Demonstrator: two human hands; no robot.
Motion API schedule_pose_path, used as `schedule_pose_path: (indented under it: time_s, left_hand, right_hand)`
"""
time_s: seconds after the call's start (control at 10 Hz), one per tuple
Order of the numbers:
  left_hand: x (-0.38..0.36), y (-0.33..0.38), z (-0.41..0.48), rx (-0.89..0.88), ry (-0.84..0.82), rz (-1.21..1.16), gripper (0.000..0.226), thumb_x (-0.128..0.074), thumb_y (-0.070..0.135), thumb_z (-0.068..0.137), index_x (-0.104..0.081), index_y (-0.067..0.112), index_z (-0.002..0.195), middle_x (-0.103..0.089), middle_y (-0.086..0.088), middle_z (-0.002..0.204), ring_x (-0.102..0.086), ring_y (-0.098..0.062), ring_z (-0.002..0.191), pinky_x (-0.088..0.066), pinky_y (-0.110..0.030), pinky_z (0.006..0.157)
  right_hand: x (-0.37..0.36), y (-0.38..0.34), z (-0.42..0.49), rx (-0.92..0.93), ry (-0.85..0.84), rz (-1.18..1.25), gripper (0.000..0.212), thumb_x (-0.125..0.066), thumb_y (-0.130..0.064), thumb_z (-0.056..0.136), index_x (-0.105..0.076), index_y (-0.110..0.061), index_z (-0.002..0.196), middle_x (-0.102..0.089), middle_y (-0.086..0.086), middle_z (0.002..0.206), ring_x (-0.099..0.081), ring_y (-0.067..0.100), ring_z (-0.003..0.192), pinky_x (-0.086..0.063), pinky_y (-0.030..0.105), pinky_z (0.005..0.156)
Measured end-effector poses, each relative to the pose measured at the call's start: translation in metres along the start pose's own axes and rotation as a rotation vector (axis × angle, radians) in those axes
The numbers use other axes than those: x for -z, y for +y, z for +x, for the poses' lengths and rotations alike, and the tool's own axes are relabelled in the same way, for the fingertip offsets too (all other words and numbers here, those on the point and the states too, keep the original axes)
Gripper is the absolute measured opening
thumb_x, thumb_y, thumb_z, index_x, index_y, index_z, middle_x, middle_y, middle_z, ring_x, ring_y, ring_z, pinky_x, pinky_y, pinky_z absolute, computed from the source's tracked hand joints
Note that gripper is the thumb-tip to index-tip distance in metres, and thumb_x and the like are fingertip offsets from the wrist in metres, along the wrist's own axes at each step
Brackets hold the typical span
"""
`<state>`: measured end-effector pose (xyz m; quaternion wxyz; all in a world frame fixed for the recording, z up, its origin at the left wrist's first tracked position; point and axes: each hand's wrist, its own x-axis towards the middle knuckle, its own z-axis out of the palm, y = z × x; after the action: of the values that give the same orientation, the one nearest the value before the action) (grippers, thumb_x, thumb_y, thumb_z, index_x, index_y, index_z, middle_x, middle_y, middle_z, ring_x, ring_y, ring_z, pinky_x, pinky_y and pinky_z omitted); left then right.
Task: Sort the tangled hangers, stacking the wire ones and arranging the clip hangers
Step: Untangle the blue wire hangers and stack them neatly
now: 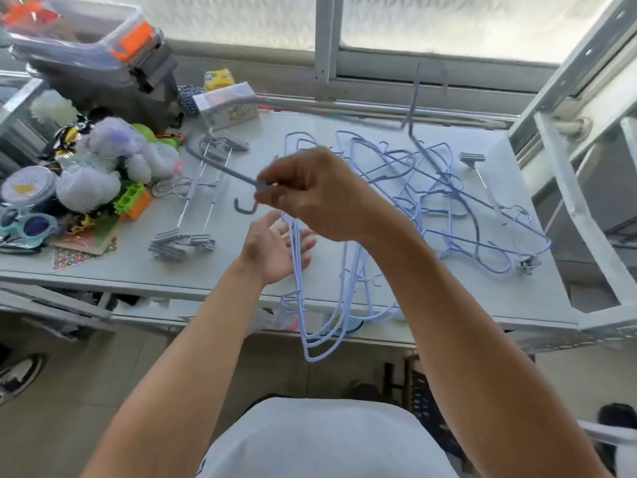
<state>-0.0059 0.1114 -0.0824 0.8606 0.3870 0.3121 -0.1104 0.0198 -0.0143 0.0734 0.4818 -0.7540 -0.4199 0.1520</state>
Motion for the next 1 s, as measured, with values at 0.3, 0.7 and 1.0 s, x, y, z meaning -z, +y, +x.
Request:
schedule_pose_path:
  time_s: [0.3, 0.7, 1.0]
  left_hand:
    - [-0.002, 0.005, -0.013, 0.037, -0.072, -0.007, 0.057, -0.058, 0.053, 0.078, -0.058, 0.015, 0.12, -0.055, -0.012, 0.12, -0.056, -0.03, 0.103, -0.04, -0.044, 0.091]
    - [0.006, 0.007, -0.011, 0.099, -0.128, 0.073, 0.069, -0.065, 0.051, 0.081, -0.048, 0.001, 0.126, -0.057, -0.015, 0.124, -0.062, -0.03, 0.109, -0.053, -0.043, 0.085]
    - [-0.01, -0.01, 0.007, -0.14, 0.211, 0.458, 0.021, -0.036, -0.004, 0.098, -0.049, 0.009, 0.106, -0.057, -0.012, 0.097, -0.061, -0.022, 0.07, -0.05, -0.03, 0.053]
  right_hand:
    - [-0.008, -0.017, -0.009, 0.392, 0.393, -0.28, 0.007, -0.071, -0.011, 0.081, -0.077, -0.009, 0.085, -0.071, 0.0, 0.071, -0.063, 0.02, 0.064, -0.053, 0.039, 0.062]
    - [-0.1, 0.113, -0.086, 0.19, 0.373, -0.168, 0.018, -0.065, 0.004, 0.085, -0.075, -0.006, 0.097, -0.066, 0.01, 0.125, -0.069, 0.024, 0.105, -0.058, 0.042, 0.078]
    - [-0.051, 0.107, -0.127, -0.491, 0.293, -0.501, 0.046, -0.047, 0.003, 0.086, -0.049, -0.002, 0.132, -0.052, 0.012, 0.132, -0.048, 0.029, 0.126, -0.042, 0.029, 0.099]
